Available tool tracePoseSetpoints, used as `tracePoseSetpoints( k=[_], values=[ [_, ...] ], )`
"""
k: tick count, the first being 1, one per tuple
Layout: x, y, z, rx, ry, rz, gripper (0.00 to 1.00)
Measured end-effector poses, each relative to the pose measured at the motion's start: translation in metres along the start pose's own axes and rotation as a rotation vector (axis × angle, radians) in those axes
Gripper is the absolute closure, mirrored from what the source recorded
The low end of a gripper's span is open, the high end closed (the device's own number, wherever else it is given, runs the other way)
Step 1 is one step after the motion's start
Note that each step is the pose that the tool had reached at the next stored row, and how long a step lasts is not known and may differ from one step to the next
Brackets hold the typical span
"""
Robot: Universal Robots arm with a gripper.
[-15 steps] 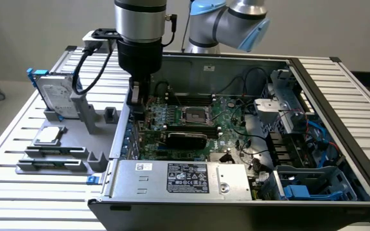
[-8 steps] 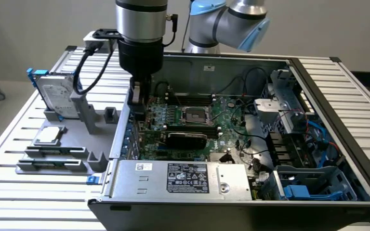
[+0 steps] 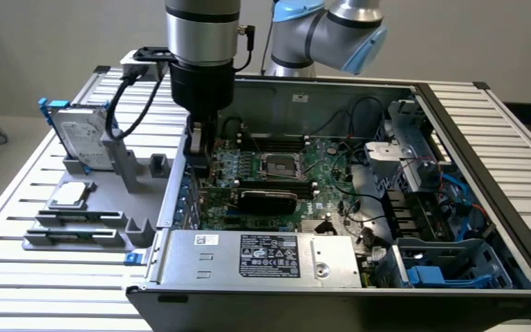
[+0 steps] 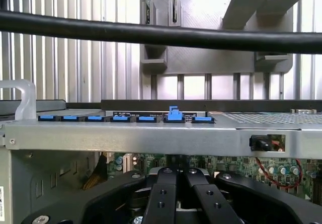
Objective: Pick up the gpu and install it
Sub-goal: 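Insert the gpu into the slot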
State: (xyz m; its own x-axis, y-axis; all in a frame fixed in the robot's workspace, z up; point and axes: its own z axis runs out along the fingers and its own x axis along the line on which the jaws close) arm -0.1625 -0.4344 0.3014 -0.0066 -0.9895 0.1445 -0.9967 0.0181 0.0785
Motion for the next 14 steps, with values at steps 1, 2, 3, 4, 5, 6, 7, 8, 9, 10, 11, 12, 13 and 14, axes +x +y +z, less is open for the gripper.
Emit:
tracePoseSetpoints(
  k=[1,2,3,4,5,6,7,8,9,10,11,12,13,14],
  values=[
    [0.0004,-0.0001,0.0003,0.0001,0.0044,0.000,0.89],
    [0.0008,-0.0001,0.0004,0.0001,0.0098,0.000,0.89],
    [0.0012,-0.0001,0.0004,0.0000,0.0156,0.001,0.89],
    [0.0016,-0.0001,0.0004,0.0000,0.0211,0.001,0.89],
    [0.0018,-0.0001,0.0005,0.0001,0.0269,0.002,0.89],
    [0.0020,-0.0001,0.0005,0.0001,0.0328,0.002,0.89],
    [0.0022,0.0000,0.0005,0.0000,0.0388,0.003,0.89],
    [0.0023,-0.0001,0.0006,0.0001,0.0442,0.003,0.89],
    [0.0024,-0.0001,0.0008,0.0004,0.0488,0.004,0.89],
    [0.0026,0.0000,0.0011,0.0006,0.0517,0.004,0.89],
    [0.0026,0.0001,0.0014,0.0008,0.0532,0.004,0.89],
    [0.0026,0.0004,0.0017,0.0010,0.0538,0.004,0.89],
    [0.0025,0.0006,0.0021,0.0013,0.0539,0.004,0.89],
    [0.0025,0.0007,0.0025,0.0017,0.0539,0.004,0.89]
  ],
)
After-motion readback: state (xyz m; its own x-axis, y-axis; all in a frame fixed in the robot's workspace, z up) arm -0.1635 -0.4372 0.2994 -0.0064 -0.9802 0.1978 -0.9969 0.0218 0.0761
